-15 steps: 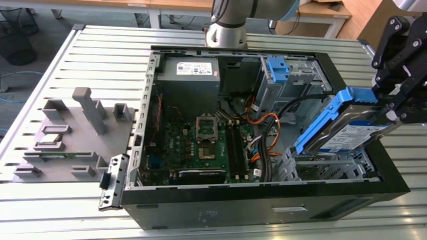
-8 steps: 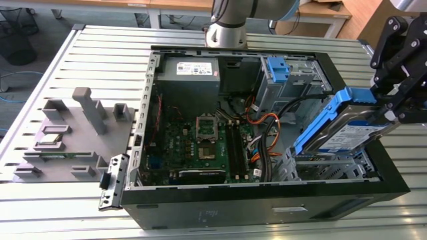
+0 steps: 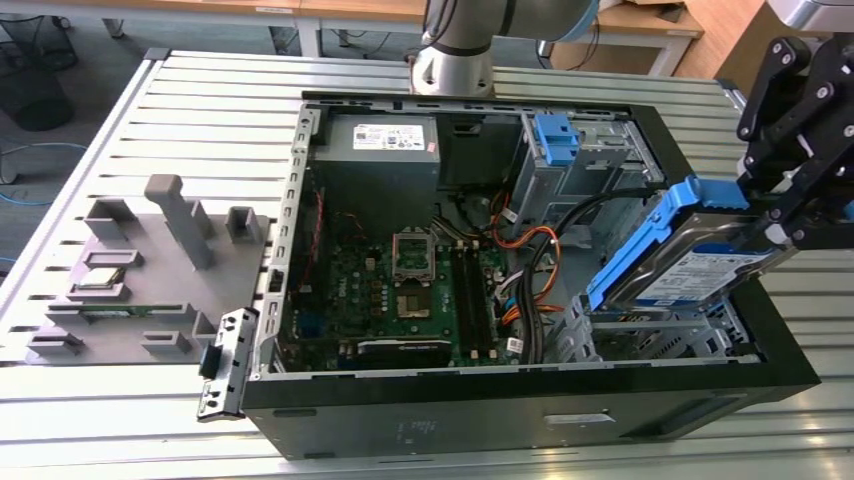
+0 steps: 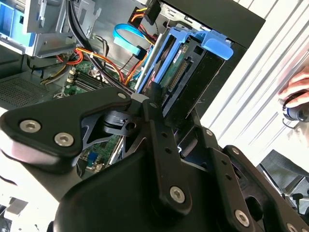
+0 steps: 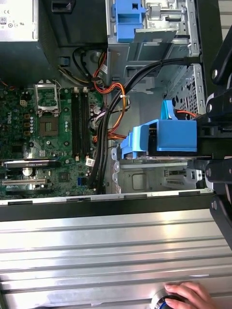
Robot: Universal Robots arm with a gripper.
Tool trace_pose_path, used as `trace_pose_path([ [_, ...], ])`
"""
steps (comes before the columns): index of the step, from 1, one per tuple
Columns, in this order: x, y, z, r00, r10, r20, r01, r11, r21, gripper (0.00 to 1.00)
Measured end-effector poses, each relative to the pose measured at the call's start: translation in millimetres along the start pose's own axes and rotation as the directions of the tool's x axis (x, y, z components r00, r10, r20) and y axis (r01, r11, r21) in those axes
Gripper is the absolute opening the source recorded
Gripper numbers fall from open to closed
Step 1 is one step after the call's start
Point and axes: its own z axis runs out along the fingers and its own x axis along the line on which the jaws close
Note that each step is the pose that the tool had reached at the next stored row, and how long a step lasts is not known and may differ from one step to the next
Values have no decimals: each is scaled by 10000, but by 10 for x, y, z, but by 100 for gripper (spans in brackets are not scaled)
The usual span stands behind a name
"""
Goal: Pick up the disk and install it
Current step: 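Pick up the disk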
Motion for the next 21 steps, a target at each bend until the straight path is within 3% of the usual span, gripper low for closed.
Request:
trace_pose_path([
  [21,2,19,2,10000,2,1,-2,10000,1,35],
])
